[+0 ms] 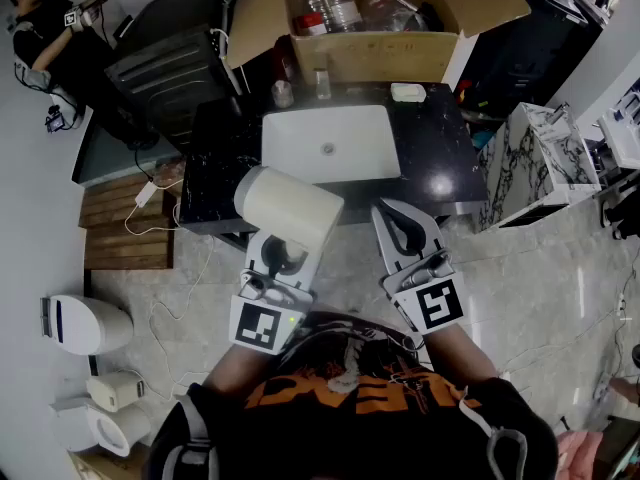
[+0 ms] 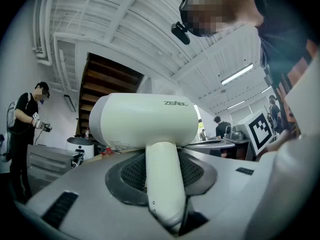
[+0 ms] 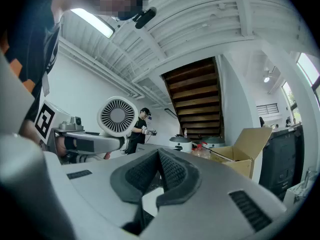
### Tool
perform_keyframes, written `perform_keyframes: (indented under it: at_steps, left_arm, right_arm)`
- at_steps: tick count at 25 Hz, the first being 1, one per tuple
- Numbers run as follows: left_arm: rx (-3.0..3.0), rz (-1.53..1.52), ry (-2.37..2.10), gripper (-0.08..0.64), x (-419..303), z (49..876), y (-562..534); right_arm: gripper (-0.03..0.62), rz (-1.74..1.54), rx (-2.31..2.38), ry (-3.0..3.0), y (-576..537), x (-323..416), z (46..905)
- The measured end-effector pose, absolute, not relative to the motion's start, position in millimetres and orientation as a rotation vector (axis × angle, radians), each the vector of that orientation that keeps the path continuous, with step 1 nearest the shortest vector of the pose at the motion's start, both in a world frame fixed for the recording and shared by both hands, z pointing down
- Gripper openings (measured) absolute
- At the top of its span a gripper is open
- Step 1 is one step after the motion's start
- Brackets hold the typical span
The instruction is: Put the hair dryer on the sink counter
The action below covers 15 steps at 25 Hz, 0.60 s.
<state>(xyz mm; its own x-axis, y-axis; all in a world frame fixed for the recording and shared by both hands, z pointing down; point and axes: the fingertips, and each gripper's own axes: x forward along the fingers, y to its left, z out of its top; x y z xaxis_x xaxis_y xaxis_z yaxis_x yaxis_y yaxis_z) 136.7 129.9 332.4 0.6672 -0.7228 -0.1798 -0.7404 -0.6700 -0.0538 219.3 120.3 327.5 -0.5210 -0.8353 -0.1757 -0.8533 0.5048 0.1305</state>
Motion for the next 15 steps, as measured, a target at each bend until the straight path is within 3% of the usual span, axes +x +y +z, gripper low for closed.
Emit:
perform_keyframes:
  at_steps: [15]
  left_arm:
    - [-2.756,0.245,1.213,0.159,136,328,135]
  right_arm:
    - [0.012,0.289,-1.456,2.653,131,223,332]
